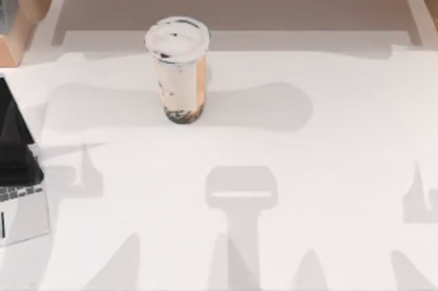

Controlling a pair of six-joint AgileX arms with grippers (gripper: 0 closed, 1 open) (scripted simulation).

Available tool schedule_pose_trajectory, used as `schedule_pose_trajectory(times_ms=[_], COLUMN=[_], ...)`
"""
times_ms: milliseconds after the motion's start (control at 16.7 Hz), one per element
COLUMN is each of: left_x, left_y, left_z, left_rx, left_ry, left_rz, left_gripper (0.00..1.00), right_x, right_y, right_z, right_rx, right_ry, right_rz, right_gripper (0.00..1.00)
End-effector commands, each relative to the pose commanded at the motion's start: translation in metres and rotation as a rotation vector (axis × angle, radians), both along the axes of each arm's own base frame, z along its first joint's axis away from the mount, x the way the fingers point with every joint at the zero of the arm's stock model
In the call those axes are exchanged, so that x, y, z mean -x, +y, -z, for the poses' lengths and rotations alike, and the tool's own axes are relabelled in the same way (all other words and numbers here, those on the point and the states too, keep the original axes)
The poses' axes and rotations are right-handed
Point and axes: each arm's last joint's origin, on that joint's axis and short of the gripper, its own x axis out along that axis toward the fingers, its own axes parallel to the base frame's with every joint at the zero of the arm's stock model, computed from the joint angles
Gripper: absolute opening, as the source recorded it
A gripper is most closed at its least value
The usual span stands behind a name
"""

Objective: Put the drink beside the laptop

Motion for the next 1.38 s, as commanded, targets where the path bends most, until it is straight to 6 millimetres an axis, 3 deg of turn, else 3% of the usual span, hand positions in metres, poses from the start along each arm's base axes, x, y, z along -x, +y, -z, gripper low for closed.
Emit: schedule_pose_trajectory(times_ms=[180,360,660,840,1020,1200,1380], left_x=[-0.028,-0.063,-0.106,-0.113,-0.111,-0.108,-0.108], left_y=[-0.02,-0.053,-0.125,-0.161,-0.184,-0.193,-0.194], left_z=[-0.012,-0.011,0.03,0.066,0.094,0.107,0.108], left_rx=[0.009,0.013,0.002,-0.008,-0.012,-0.014,-0.014], left_ry=[0.021,0.045,0.083,0.097,0.1,0.1,0.101], left_rz=[0.002,0.004,0.008,0.011,0.014,0.015,0.015], left_gripper=[1.0,1.0,1.0,1.0,1.0,1.0,1.0], right_x=[0.0,0.0,0.0,0.0,0.0,0.0,0.0], right_y=[0.0,0.0,0.0,0.0,0.0,0.0,0.0], right_z=[0.0,0.0,0.0,0.0,0.0,0.0,0.0], right_rx=[0.0,0.0,0.0,0.0,0.0,0.0,0.0], right_ry=[0.0,0.0,0.0,0.0,0.0,0.0,0.0], right_rz=[0.0,0.0,0.0,0.0,0.0,0.0,0.0], right_gripper=[1.0,1.0,1.0,1.0,1.0,1.0,1.0])
